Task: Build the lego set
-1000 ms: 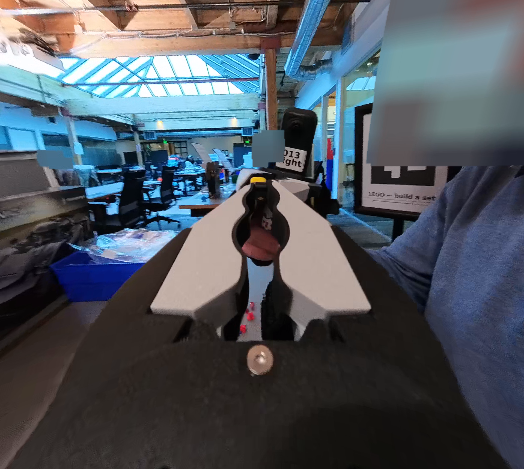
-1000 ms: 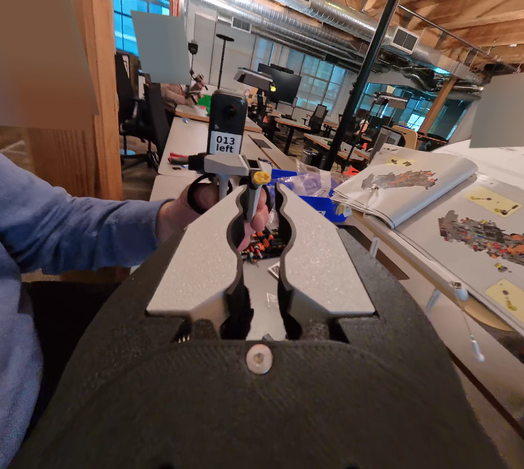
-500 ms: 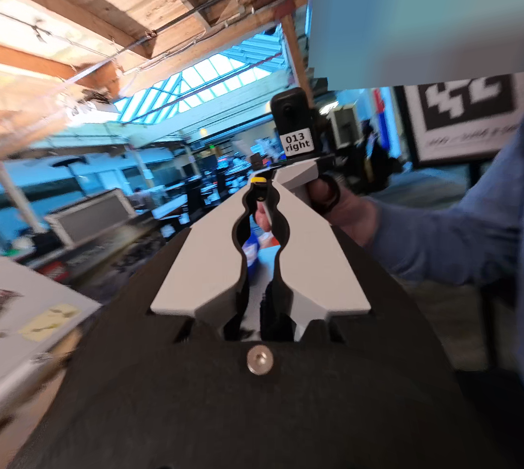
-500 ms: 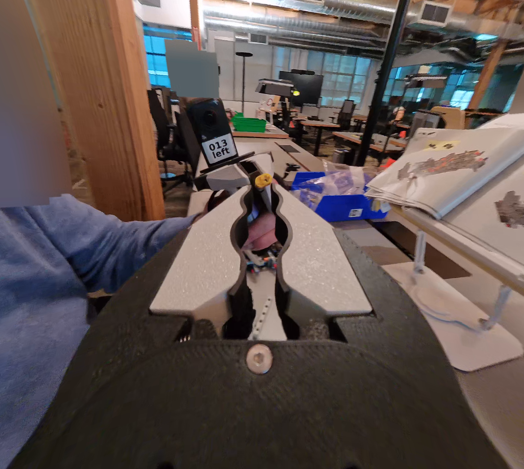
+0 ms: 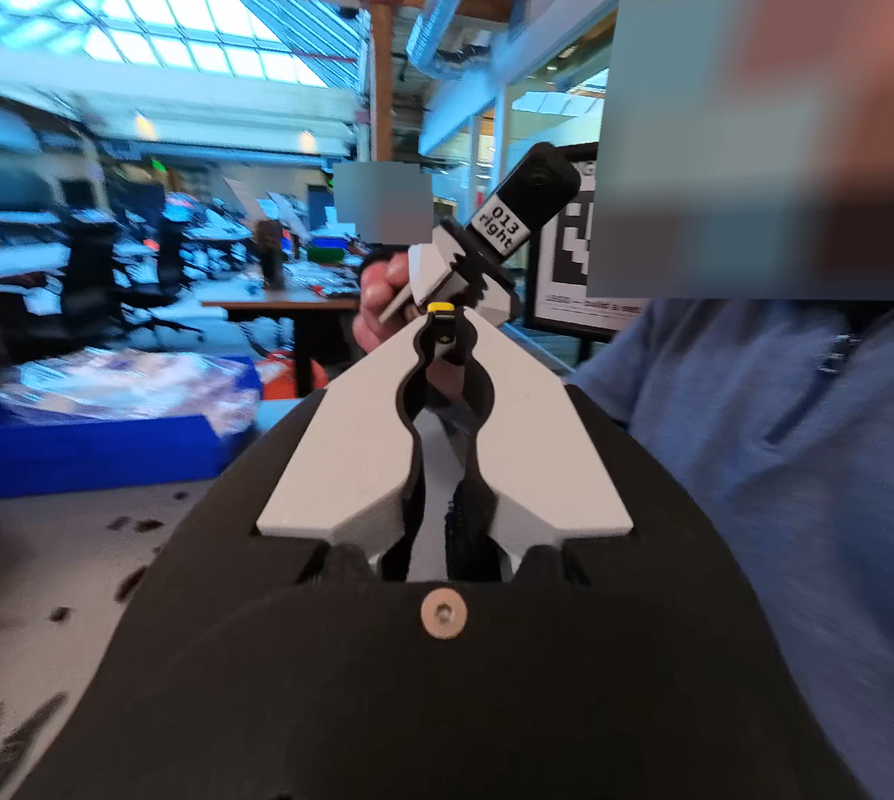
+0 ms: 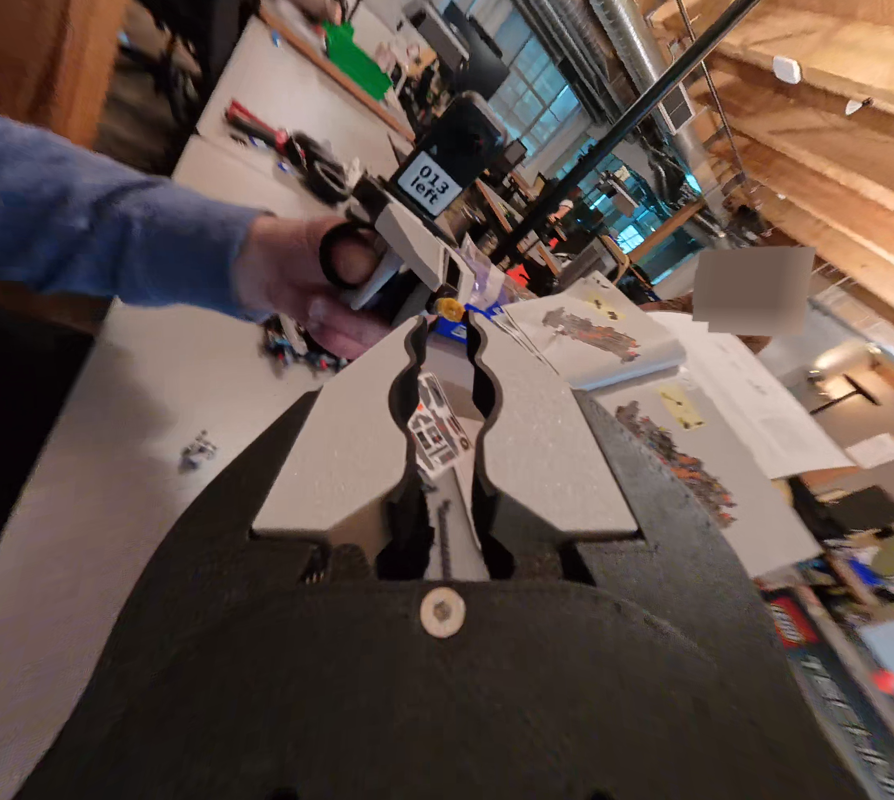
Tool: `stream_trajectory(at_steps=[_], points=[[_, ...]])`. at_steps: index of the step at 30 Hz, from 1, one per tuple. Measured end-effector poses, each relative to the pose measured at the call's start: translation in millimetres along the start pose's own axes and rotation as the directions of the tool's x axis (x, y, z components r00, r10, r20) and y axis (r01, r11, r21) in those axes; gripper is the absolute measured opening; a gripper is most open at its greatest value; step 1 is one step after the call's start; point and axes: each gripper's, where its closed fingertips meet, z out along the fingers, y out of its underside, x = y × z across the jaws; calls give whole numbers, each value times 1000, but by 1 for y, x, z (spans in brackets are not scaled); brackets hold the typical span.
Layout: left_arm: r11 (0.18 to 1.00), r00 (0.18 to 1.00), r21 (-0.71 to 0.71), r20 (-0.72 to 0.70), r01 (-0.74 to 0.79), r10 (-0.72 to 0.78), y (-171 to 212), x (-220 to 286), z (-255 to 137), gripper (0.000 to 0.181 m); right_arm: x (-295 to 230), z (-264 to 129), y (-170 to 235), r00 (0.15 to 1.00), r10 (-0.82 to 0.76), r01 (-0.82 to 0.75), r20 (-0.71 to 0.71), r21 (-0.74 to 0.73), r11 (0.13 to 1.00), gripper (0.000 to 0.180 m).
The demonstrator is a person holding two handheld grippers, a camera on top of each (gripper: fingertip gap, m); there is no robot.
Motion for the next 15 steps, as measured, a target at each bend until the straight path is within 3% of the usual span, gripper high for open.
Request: stream_trajectory(at_steps=[7, 15], points=[[991, 997, -106, -15, 80, -82, 14, -1, 1, 6, -10, 2, 6, 973, -227, 230, 41, -119, 966, 7], [980, 991, -165, -55, 110, -120, 20, 5, 6, 6, -16, -1, 13, 952, -295, 306, 86, -171, 937, 6]])
